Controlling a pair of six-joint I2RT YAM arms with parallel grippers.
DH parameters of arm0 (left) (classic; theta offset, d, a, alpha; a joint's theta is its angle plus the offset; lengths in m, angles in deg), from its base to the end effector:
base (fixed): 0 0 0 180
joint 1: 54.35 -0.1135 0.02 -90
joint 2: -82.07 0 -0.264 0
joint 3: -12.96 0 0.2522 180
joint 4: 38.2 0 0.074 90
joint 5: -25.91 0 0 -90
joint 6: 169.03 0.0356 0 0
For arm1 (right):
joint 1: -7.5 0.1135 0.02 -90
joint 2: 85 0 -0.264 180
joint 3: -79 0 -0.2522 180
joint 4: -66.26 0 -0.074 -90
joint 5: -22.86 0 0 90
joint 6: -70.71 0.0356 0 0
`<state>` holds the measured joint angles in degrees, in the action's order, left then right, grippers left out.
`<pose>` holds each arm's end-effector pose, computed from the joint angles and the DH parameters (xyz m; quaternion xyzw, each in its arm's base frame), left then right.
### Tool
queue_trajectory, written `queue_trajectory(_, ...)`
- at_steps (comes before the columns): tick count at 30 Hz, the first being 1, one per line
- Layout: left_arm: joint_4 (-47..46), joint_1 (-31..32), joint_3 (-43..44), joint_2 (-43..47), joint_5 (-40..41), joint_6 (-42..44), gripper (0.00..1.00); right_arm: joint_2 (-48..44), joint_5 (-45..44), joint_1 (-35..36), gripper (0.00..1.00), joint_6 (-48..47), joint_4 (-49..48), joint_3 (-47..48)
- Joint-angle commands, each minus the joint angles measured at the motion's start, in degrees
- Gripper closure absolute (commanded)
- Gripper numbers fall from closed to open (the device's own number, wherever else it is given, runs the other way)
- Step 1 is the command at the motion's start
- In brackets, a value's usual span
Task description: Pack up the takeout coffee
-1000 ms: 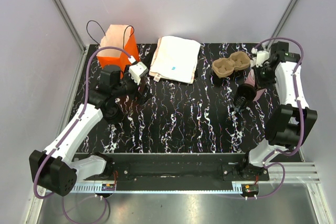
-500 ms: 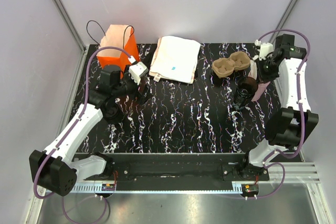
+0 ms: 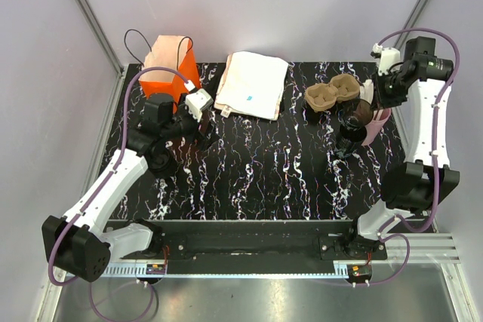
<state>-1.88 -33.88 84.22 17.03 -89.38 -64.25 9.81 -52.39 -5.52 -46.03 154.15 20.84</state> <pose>0.2300 -0.1021 0.3269 0.3601 0.7727 -0.2136 0.4771 0.3134 -0.0632 0.3965 -0.1467 0.9491 0.0320 0.2769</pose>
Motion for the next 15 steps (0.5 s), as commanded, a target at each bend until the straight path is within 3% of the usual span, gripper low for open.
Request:
queue_trajectory(1, -3.14, 0.18, -0.19, -0.44, -1.33, -0.28, 0.01, -1.73, 3.18, -0.17, 1.00, 1.08, 3.56, 4.42)
queue_trajectory(8, -3.06, 0.10, -0.19, -0.53, -1.24, -0.28, 0.01, -1.64, 4.94, 0.27, 1.00, 1.69, 6.29, 8.73)
queue_trajectory(15, -3.23, 0.10, -0.19, -0.62, -0.89, -0.28, 0.01, -2.78, 2.93, 7.82, 1.00, 3.62, 5.77, 7.33)
